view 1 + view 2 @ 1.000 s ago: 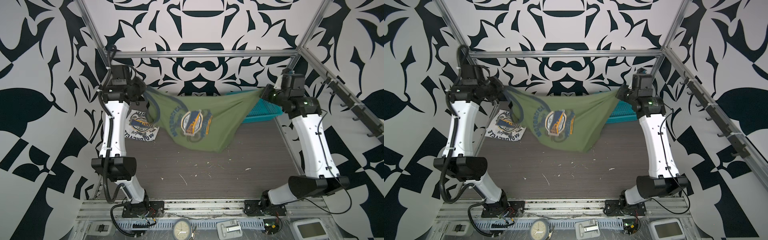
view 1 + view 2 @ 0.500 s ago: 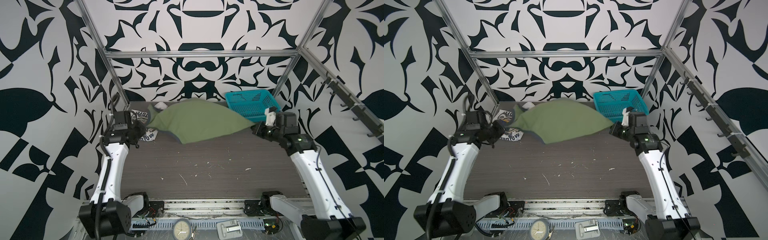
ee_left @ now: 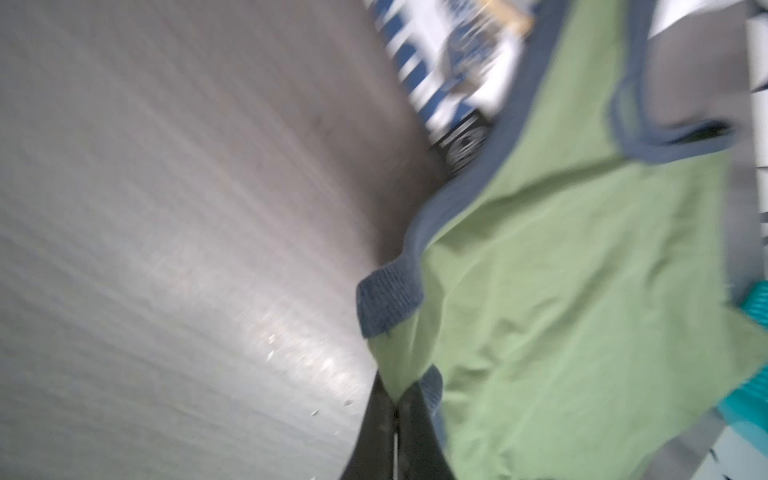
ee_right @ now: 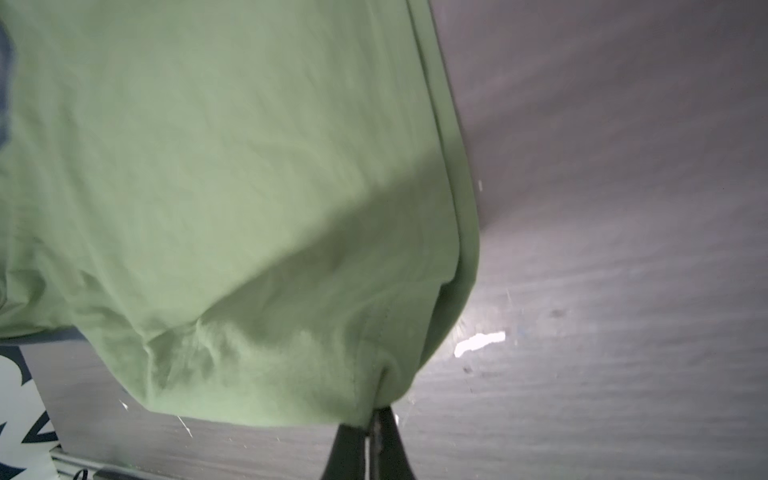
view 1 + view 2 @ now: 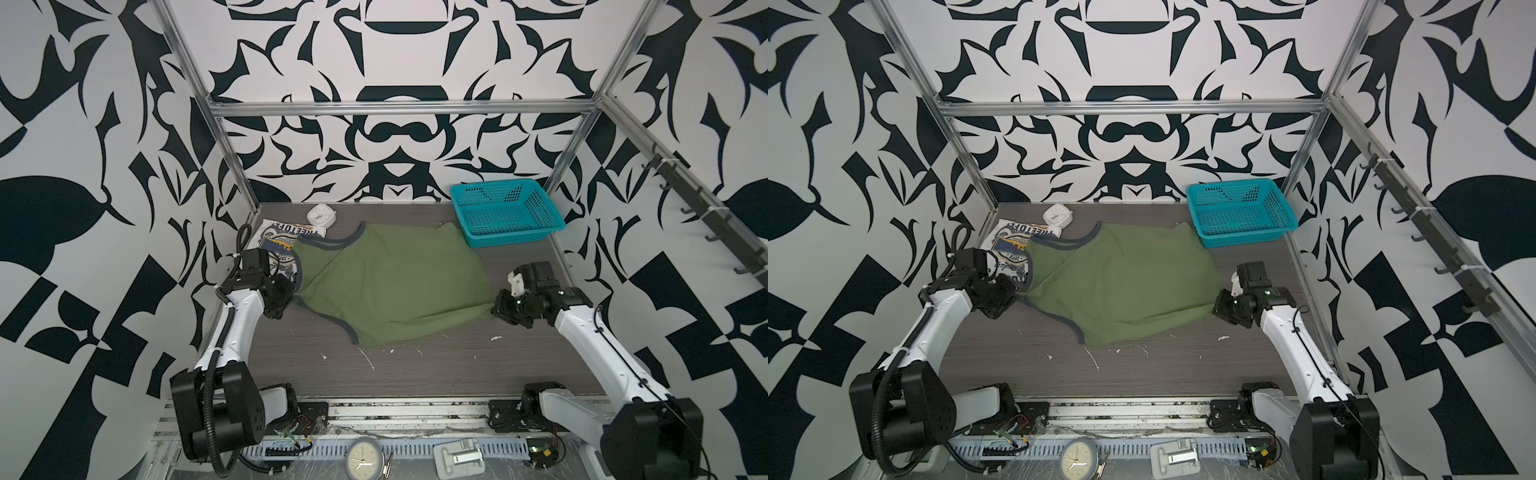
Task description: Fold and stack the tank tops
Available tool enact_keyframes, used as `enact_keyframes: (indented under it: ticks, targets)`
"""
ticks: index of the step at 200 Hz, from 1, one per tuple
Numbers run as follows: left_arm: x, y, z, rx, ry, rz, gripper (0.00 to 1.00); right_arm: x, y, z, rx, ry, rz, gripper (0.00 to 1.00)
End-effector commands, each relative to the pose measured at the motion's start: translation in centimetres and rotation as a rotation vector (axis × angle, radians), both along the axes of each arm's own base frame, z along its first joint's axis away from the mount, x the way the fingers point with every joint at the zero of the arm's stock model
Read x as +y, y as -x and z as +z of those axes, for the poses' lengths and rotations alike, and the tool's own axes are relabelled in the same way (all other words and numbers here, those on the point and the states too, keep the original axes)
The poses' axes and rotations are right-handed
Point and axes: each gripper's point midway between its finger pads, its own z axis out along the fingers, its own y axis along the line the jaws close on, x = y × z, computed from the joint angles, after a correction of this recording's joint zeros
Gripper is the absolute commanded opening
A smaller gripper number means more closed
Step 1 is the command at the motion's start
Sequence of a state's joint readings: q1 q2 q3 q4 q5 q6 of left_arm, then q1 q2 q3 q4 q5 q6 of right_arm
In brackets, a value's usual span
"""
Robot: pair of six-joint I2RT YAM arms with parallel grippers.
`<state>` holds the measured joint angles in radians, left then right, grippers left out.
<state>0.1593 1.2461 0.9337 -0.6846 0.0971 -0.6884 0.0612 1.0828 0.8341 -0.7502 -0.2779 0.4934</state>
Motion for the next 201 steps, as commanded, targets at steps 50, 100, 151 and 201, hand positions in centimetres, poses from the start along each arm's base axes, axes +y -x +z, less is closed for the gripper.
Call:
enact_keyframes:
  ticks: [50, 100, 151, 201]
  targets:
    - [1.0, 2.7, -1.2, 0.041, -0.058, 0.040, 0.00, -0.7, 3.6, -1.8, 0.091, -0.003, -0.091, 0.00]
    - [0.5, 1.4, -5.0, 0.149, -0.004, -0.011, 0.03, -1.7, 3.1, -5.0, 0.125, 0.054, -0.121, 0.00]
    - [0.2, -1.7, -3.1, 0.080, 0.021, -0.027, 0.12, -3.5, -0.4, -4.1, 0.051, 0.167, -0.140, 0.00]
    - [3.4, 1.8, -1.0, 0.116, -0.141, 0.126, 0.77, -2.9, -0.4, -5.0, 0.085, 0.152, -0.104, 0.00]
